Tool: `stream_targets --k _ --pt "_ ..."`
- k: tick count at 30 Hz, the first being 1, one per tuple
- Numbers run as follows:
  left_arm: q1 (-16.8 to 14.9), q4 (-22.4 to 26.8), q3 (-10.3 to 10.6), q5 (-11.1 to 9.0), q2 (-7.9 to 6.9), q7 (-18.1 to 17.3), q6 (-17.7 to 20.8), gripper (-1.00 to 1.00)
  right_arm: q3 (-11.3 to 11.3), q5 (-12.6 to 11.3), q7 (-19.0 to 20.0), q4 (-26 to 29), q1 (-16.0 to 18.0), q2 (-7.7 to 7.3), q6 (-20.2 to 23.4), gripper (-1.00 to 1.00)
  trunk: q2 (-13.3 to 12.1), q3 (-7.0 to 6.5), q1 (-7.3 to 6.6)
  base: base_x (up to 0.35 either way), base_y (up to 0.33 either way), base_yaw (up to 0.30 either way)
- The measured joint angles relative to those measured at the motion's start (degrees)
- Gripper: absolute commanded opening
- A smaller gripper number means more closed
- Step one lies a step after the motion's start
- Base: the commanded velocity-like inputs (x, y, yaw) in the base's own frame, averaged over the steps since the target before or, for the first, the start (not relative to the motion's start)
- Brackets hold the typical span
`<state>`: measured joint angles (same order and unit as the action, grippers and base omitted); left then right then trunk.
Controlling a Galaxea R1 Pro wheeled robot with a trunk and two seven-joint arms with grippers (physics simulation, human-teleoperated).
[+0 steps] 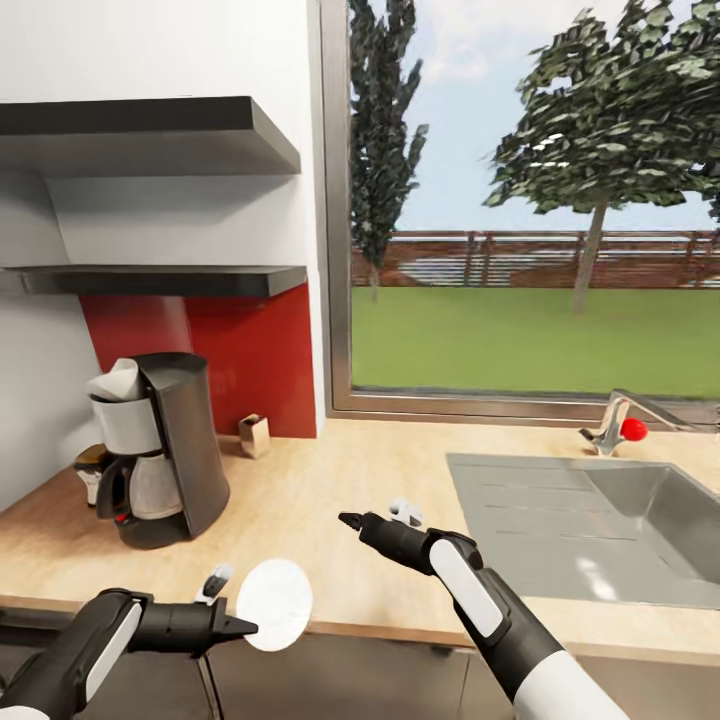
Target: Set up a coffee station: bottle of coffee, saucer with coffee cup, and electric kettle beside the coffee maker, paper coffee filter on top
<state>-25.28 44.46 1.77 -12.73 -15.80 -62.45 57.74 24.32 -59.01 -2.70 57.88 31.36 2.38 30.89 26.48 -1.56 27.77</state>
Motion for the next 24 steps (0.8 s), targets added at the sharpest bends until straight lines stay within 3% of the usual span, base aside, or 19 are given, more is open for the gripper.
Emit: stream_targets --k 8,15,17,22,24 --pt "-0.31 0.25 -0.14 -0.16 -0.18 -0.47 0.26 -1.0 0.09 -0.02 0.06 0.24 0.0 0.04 -0.01 1.0 0.0 0.0 0.0 -0.338 0.042 0.0" --pt "-3.0 0.29 -0.18 0.1 -0.32 -5.62 0.27 -1.0 0.8 0.01 0.01 4.46 0.0 0.28 0.25 1.0 0.0 0.0 0.0 -0.338 0.096 0.0" --pt "-3.24 0.26 -0.18 0.21 -0.63 -6.24 0.19 -1.0 2.24 -0.01 -0.01 4.99 0.0 0.37 0.31 1.0 0.01 0.0 0.0 -0.337 0.101 0.0" --pt "-2.81 0.11 -0.21 0.14 -3.45 -7.37 0.01 -1.0 5.49 0.0 -0.07 5.11 -0.11 0.15 0.34 1.0 0.0 0.0 0.0 -0.338 0.101 0.0" --pt "-2.57 -0.29 -0.23 0.33 -5.82 -9.31 -0.31 -1.0 6.0 0.01 -0.11 4.95 -0.16 0.09 0.39 1.0 0.0 0.0 0.0 -0.324 0.097 0.0"
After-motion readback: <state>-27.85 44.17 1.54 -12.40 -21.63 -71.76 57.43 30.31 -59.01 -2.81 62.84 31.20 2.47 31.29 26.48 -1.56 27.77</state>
